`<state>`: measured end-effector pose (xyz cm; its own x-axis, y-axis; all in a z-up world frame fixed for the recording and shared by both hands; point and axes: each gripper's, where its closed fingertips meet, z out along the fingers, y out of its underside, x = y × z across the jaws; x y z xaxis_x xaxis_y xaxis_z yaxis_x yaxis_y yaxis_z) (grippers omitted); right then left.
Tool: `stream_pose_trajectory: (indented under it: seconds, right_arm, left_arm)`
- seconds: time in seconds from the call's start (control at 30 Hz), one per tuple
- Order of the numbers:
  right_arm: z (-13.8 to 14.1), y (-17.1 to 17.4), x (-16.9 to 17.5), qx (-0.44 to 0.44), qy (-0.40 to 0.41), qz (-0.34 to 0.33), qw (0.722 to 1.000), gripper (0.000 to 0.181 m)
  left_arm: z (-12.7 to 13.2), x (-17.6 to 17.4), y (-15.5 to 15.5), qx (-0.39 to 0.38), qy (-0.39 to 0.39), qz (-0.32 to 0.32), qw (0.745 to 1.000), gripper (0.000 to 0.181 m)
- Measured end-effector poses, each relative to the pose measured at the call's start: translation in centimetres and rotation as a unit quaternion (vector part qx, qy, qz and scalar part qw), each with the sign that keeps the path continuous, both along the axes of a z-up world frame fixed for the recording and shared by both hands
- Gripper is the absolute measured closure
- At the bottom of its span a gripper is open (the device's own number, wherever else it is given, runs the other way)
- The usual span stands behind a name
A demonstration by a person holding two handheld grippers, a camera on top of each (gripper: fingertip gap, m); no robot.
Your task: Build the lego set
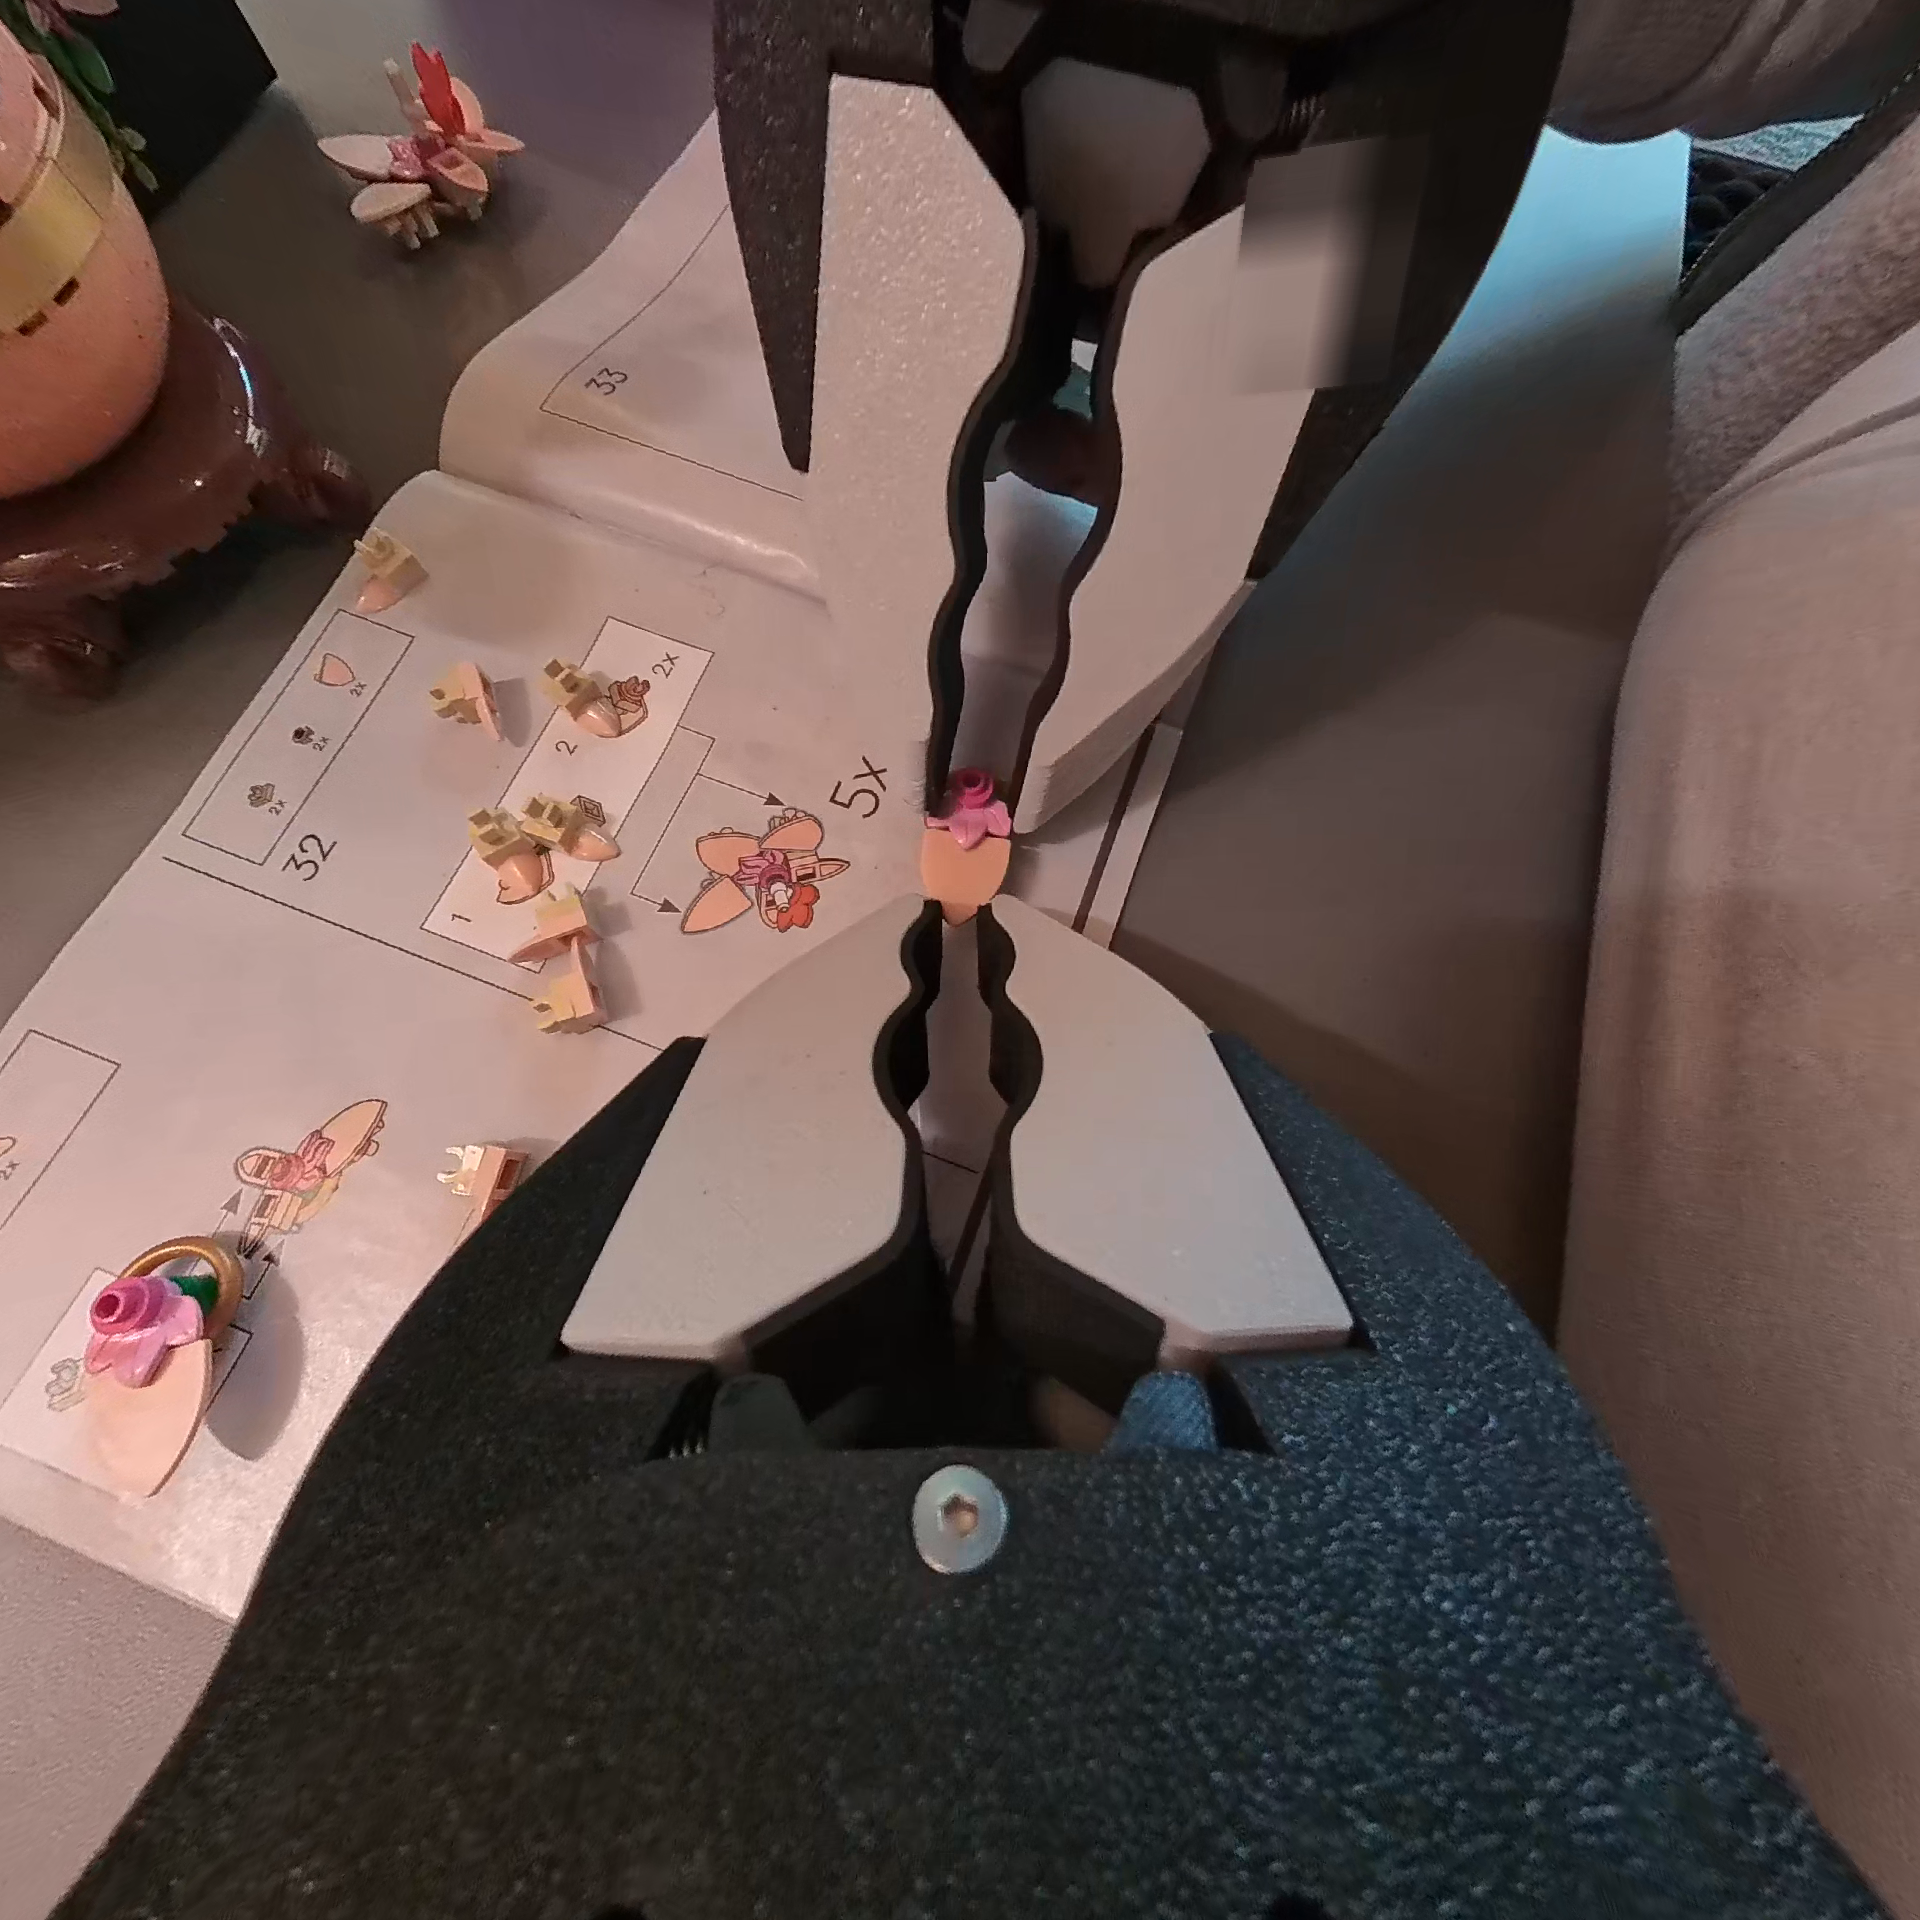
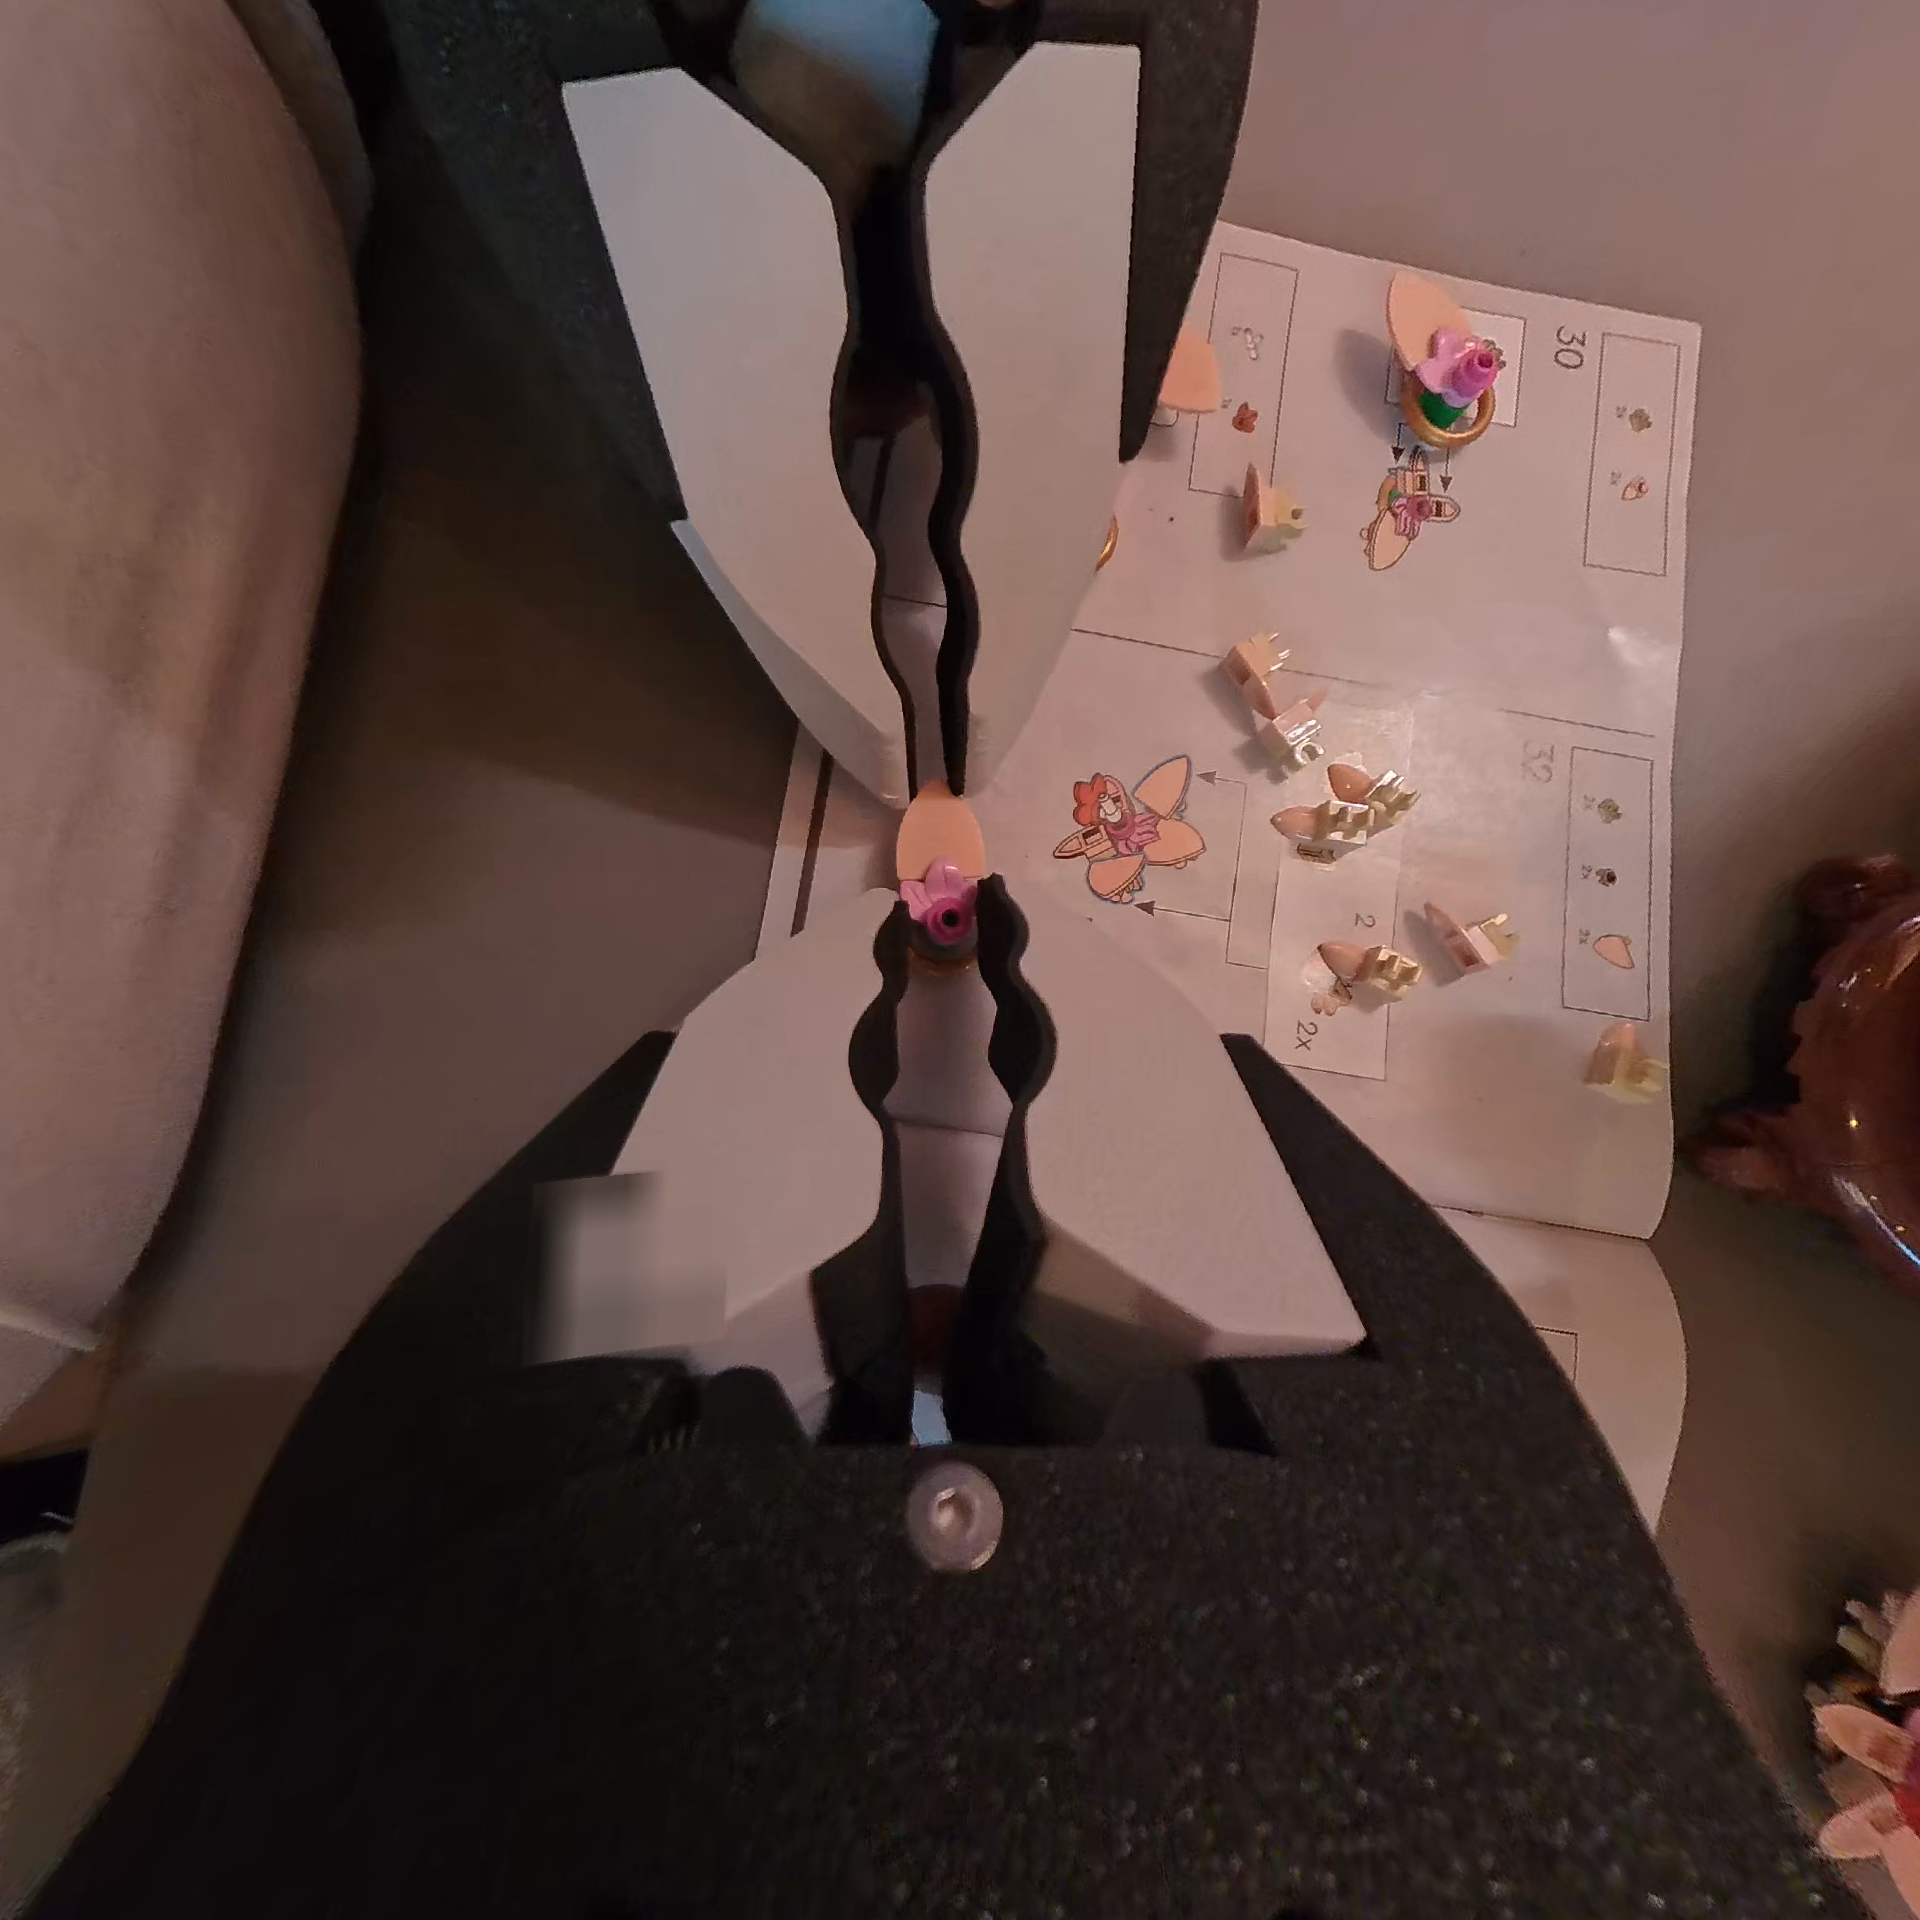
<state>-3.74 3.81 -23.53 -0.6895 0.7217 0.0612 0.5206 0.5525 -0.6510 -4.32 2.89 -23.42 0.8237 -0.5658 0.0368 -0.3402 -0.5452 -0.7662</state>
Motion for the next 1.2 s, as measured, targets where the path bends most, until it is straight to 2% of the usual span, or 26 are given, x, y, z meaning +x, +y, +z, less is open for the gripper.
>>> stream_pose_trajectory:
  seconds: [0.53, 0.83, 1.07, 1.2]
  right_arm:
    - [0.0, -0.1, 0.0, 0.010, -0.011, 0.005, 1.000, 0.168]
    - [0.1, -0.4, 0.0, -0.022, -0.018, -0.023, 0.999, 0.154]
    - [0.8, 0.4, 0.3, -0.037, -0.002, -0.053, 0.998, 0.154]
    - [1.6, 2.1, -0.1, -0.024, 0.041, -0.097, 0.994, 0.153]
  left_arm:
    - [0.0, 0.0, 0.0, -0.001, 0.002, -0.006, 1.000, 0.175]
    - [-0.2, 0.0, -0.2, -0.007, 0.012, -0.001, 1.000, 0.171]
    - [0.6, -1.0, -0.6, 0.009, 0.002, 0.028, 1.000, 0.169]
    - [2.8, -2.6, -0.4, 0.068, -0.018, 0.073, 0.995, 0.162]
